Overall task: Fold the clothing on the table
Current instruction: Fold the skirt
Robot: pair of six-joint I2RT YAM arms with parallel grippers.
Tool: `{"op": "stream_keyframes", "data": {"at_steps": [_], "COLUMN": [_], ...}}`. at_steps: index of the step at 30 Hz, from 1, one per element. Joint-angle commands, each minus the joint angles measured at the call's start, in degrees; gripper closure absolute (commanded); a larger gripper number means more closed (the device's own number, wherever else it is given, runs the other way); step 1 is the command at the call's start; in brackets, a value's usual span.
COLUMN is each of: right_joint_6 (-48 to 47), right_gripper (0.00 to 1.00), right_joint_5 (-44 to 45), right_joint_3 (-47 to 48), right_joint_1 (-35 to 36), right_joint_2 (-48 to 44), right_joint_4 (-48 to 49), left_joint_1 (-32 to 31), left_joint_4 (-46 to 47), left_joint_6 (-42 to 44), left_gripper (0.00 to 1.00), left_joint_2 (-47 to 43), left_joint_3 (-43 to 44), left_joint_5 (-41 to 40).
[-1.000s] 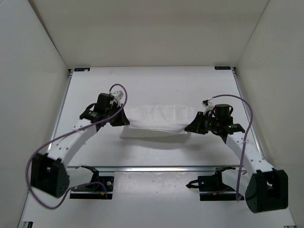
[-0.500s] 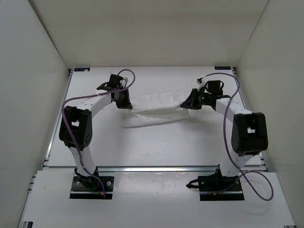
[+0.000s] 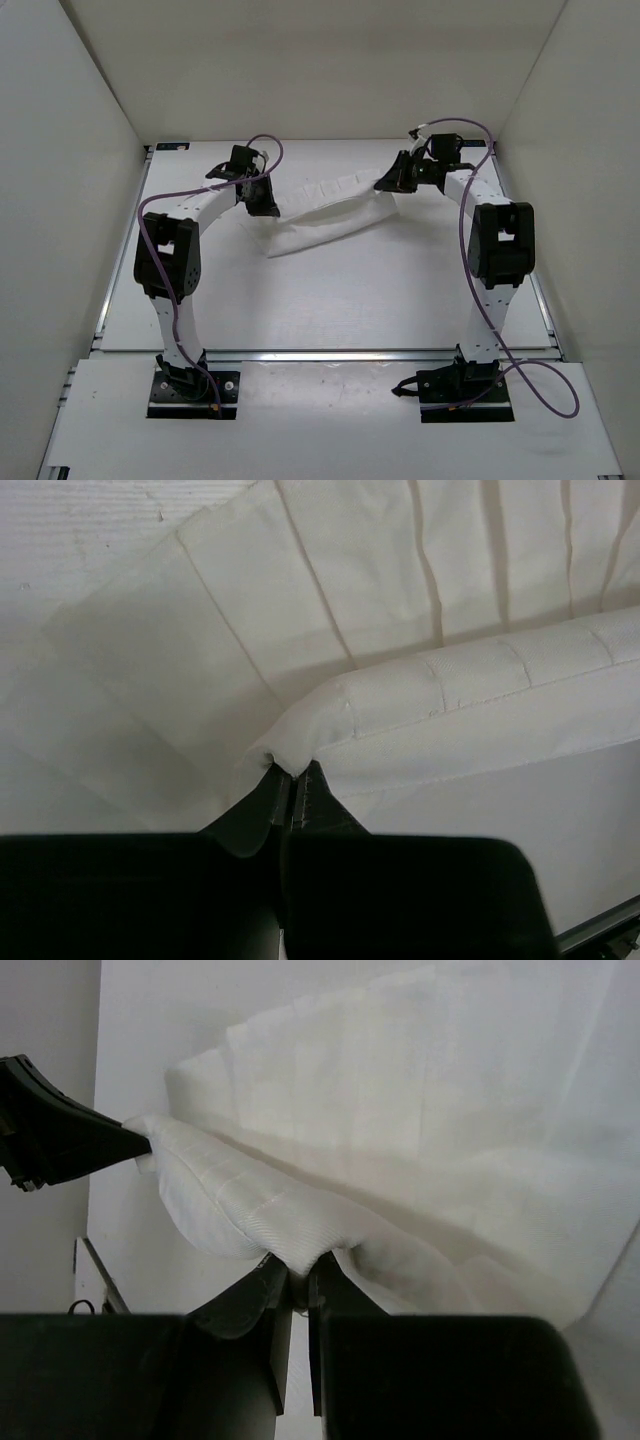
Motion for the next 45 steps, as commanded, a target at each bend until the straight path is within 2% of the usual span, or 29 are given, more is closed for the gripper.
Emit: {"op": "stream_keyframes", "data": {"at_steps": [1,3,6,9,12,15,18,21,24,26,30,34,36,38,39,41,43,45], "right_joint_6": [-4.3,-5.7,-6.2,-6.2,-6.2,-2.3,1.2,2.2,4.7,4.0,2.7,-0.3,-1.5,-3.1,-2.9,-4.1,-5.8,-7.6], "right_gripper": [1.0,1.0,1.0,1.0,1.0,1.0,1.0,0.99,1.0,1.0,1.0,1.0,1.0,1.0,1.0,1.0,1.0,1.0], "right_joint_5": [2.5,2.6,3.2,3.9,6.1,7.9,10.1,16.6,12.4,10.7,6.1,5.9,5.7,5.2,4.7,4.7,6.8,8.6], "right_joint_3": [6.2,3.7,-5.0,-19.0,-28.8,-41.6,-47.6,-45.0,-44.8,-45.8,-42.3,-32.2,-26.6,-16.3,-13.5,-1.6,7.1,17.5], "right_joint_1": [-0.6,0.1,0.9,1.4,3.8,7.2,12.1,17.2,13.6,10.9,5.5,3.6,2.7,1.0,0.6,-0.3,-0.6,-1.1], "right_joint_2": [-1.4,-3.1,-8.0,-16.7,-26.1,-36.2,-46.9,-53.9,-56.1,-53.8,-46.1,-35.8,-28.3,-22.9,-19.6,-15.7,-12.1,-10.8], "right_joint_4": [-0.8,-1.6,-0.5,0.4,1.1,1.0,-2.0,-10.6,-9.6,-7.7,-3.7,-2.2,-2.6,-4.4,-5.2,-7.2,-10.0,-11.6], "left_joint_1": [1.2,1.1,0.8,0.1,-0.5,-2.2,-4.1,-5.6,-6.1,-5.3,-2.7,-1.2,-0.5,-0.2,-0.4,-0.5,-0.3,1.2], "left_joint_4": [-3.3,-3.5,-3.4,-3.0,-2.6,-4.0,-6.1,-8.5,-9.6,-9.2,-8.0,-6.8,-7.1,-9.4,-11.9,-16.3,-17.6,-13.2], "left_joint_6": [1.5,1.5,1.5,2.1,1.8,3.3,3.7,3.3,1.3,1.4,2.9,5.9,6.5,6.4,6.5,8.1,8.1,7.1], "left_gripper": [1.0,1.0,1.0,1.0,1.0,1.0,1.0,1.0,1.0,1.0,1.0,1.0,1.0,1.0,1.0,1.0,1.0,1.0], "left_joint_2": [-0.7,-1.3,-3.9,-7.8,-11.3,-15.3,-20.6,-26.9,-32.4,-33.5,-28.3,-17.3,-8.9,-2.0,2.6,9.0,11.9,9.0], "left_joint_3": [2.5,2.3,-0.6,-5.9,-11.0,-15.6,-20.0,-24.9,-27.8,-26.8,-19.5,-6.4,1.5,12.4,21.0,39.5,48.7,47.5], "left_joint_5": [-5.0,-5.3,-5.8,-6.6,-6.2,-7.5,-8.9,-8.1,-7.1,-6.9,-6.8,-6.1,-6.2,-5.1,-6.0,-6.7,-8.4,-7.7]}}
